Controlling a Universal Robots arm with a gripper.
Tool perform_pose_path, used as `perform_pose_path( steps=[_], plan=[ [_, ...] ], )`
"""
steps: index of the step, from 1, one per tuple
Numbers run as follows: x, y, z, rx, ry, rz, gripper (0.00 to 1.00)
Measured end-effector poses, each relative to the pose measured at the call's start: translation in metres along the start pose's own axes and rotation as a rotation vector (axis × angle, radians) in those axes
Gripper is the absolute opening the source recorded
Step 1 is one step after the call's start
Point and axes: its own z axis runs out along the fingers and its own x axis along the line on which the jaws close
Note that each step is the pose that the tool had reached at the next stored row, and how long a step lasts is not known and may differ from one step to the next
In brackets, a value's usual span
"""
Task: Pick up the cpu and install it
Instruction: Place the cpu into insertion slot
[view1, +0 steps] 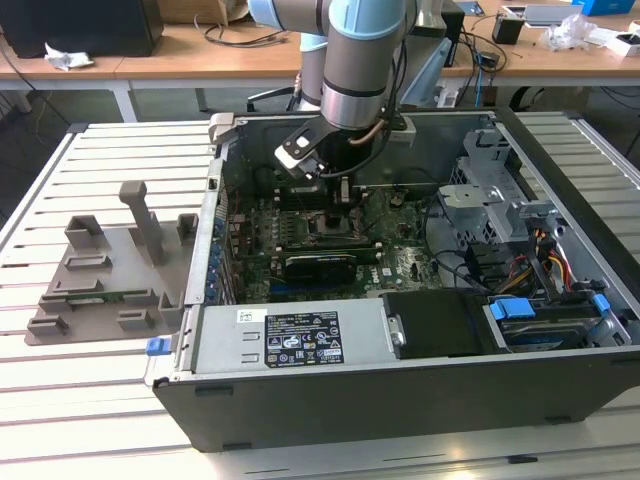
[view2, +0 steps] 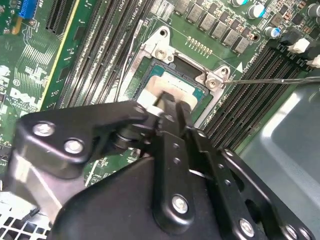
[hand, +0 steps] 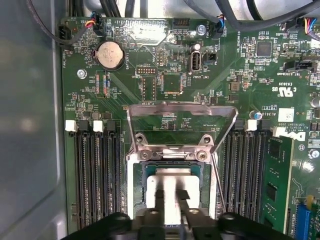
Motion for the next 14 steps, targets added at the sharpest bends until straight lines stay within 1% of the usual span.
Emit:
perform_pose_path(
  steps=[2,4,6,8,9,11,12,13,14],
  plan=[
    [-0.0002,-0.0004,0.0000,0.0000,0.0000,0.000,0.11],
    [-0.0006,-0.0005,0.0005,0.0001,0.0002,0.000,0.11],
    [-0.0010,-0.0003,0.0039,0.0042,-0.0009,0.000,0.11],
    [-0.0011,0.0002,0.0052,0.0061,-0.0011,-0.001,0.11],
    [-0.0011,0.0012,0.0054,0.0064,-0.0010,-0.001,0.11],
    [-0.0010,0.0070,0.0053,0.0067,-0.0003,-0.001,0.11],
    [-0.0010,0.0076,0.0048,0.0065,-0.0002,-0.001,0.11],
    [-0.0006,0.0076,0.0018,0.0056,0.0017,-0.001,0.11],
    [-0.0008,0.0071,-0.0030,0.0063,0.0006,-0.001,0.11]
  ],
)
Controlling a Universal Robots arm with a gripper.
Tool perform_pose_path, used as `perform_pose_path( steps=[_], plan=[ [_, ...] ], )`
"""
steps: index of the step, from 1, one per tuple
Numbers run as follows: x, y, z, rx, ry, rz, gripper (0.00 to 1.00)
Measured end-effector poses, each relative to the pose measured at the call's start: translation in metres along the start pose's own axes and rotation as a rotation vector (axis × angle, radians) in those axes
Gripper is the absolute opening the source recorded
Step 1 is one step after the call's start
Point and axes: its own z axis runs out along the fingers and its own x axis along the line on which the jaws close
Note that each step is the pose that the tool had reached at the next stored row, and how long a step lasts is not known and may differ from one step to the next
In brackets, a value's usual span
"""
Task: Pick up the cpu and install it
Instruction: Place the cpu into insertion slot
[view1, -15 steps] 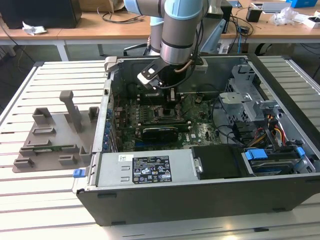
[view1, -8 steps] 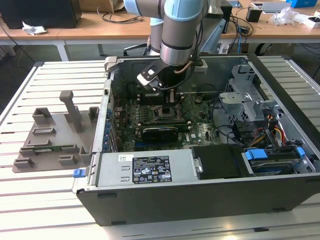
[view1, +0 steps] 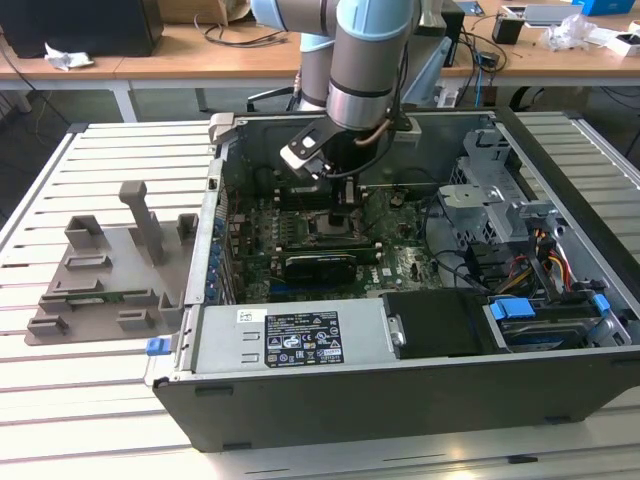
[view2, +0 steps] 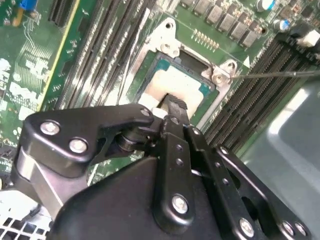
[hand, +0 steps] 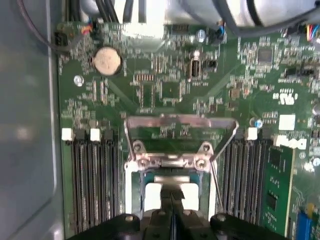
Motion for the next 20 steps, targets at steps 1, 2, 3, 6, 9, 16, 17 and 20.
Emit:
perform_pose_path(
  steps=[1,2,3,6,9,16,17,20],
  plan=[
    [-0.0003,-0.0010,-0.0093,0.0003,-0.0006,0.000,0.11],
    [-0.0004,-0.0017,-0.0164,0.0003,-0.0005,0.000,0.11],
    [-0.0006,-0.0023,-0.0229,0.0004,-0.0007,0.000,0.11],
    [-0.0009,-0.0046,-0.0477,0.0003,-0.0007,0.000,0.11],
    [-0.0012,-0.0062,-0.0648,0.0004,-0.0006,0.000,0.11],
    [-0.0015,-0.0080,-0.0845,0.0002,-0.0004,0.000,0.11],
    [-0.0015,-0.0081,-0.0847,0.0004,-0.0004,0.000,0.11],
    [-0.0015,-0.0080,-0.0847,0.0004,0.0000,0.000,0.11]
  ],
)
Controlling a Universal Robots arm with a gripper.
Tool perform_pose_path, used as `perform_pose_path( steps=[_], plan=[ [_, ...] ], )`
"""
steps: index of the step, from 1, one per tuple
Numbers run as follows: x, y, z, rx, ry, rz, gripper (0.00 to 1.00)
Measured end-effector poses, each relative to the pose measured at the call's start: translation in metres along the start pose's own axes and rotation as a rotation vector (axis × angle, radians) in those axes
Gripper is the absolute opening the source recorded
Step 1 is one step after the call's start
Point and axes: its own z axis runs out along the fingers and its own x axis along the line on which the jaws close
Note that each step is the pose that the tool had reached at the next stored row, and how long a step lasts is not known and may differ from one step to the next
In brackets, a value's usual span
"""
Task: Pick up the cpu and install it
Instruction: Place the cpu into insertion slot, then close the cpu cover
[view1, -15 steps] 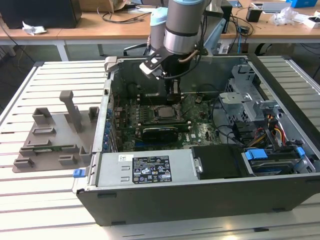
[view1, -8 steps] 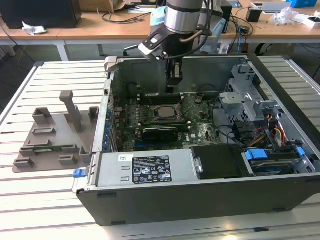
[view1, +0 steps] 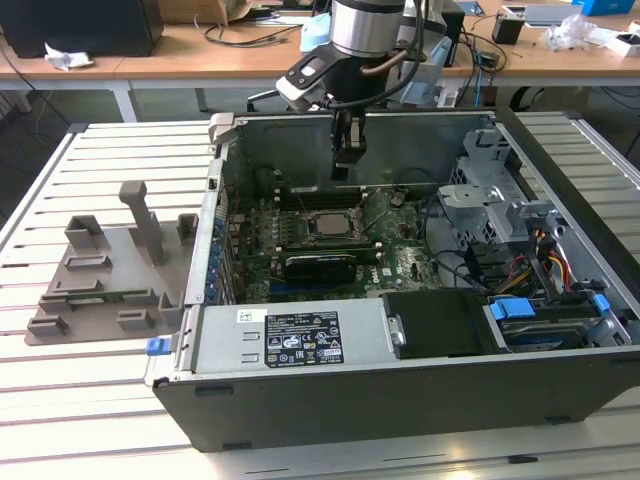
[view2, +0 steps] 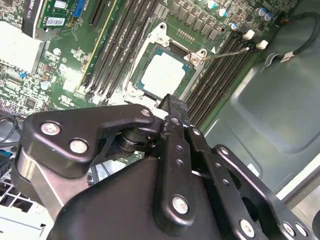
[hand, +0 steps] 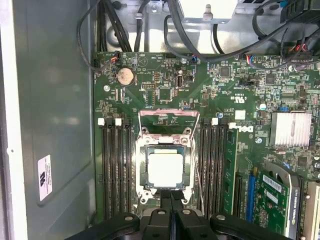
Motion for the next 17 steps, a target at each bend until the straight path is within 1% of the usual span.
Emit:
perform_pose_path(
  steps=[12,13,14,15,16,17],
  plan=[
    [0.0000,0.0000,0.0000,0.0000,0.0023,0.000,0.11],
    [-0.0001,0.0042,-0.0004,0.0002,0.0025,0.000,0.11],
    [-0.0001,0.0182,-0.0016,0.0045,0.0026,0.000,0.11],
    [-0.0002,0.0283,-0.0024,0.0090,0.0030,0.000,0.11],
    [-0.0002,0.0418,-0.0030,0.0170,0.0035,-0.001,0.11],
    [-0.0002,0.0504,-0.0019,0.0242,0.0034,-0.001,0.11]
  ],
)
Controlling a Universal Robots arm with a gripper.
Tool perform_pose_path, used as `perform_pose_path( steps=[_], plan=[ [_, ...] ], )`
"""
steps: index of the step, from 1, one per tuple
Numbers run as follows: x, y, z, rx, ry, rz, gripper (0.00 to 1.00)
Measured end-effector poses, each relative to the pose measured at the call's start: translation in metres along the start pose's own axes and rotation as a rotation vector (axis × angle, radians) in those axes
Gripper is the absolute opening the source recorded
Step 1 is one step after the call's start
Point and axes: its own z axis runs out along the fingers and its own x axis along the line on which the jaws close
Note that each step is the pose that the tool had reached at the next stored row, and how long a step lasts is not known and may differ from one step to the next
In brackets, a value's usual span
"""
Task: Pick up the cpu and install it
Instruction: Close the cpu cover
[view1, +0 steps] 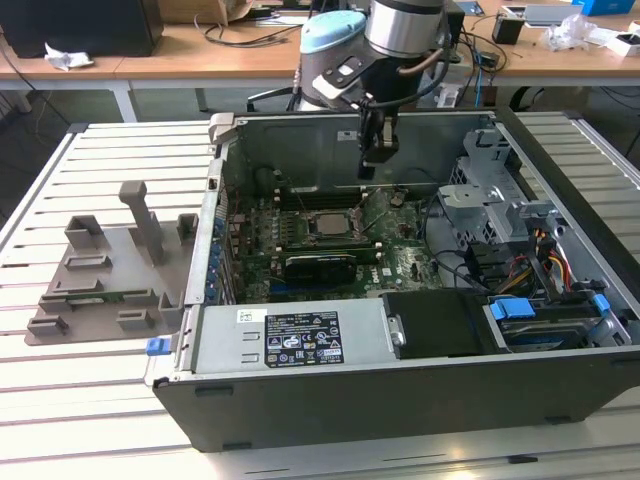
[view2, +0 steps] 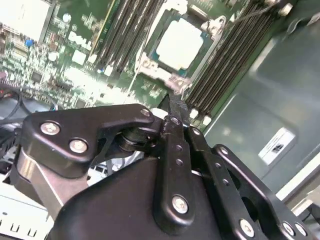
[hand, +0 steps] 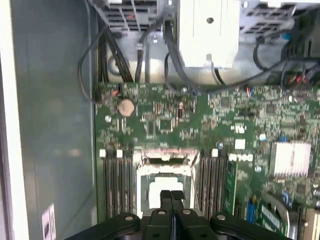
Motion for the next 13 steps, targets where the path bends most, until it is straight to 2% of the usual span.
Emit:
perform_pose_path(
  steps=[2,3,5,6,7,9,11,12,13],
  plan=[
    [-0.0001,0.0196,0.0036,0.0103,0.0000,0.000,0.11],
    [-0.0001,0.0272,0.0055,0.0125,0.0000,0.000,0.11],
    [-0.0001,0.0373,0.0084,0.0138,-0.0001,0.000,0.11],
    [-0.0001,0.0470,0.0126,0.0147,-0.0001,0.000,0.11],
    [0.0000,0.0502,0.0193,0.0153,0.0001,0.000,0.11],
    [0.0000,0.0513,0.0286,0.0154,-0.0004,-0.002,0.11],
    [0.0001,0.0511,0.0336,0.0152,-0.0003,-0.003,0.11],
    [0.0002,0.0480,0.0377,0.0153,-0.0003,-0.003,0.11],
    [0.0002,0.0385,0.0394,0.0151,0.0007,-0.003,0.11]
  ],
)
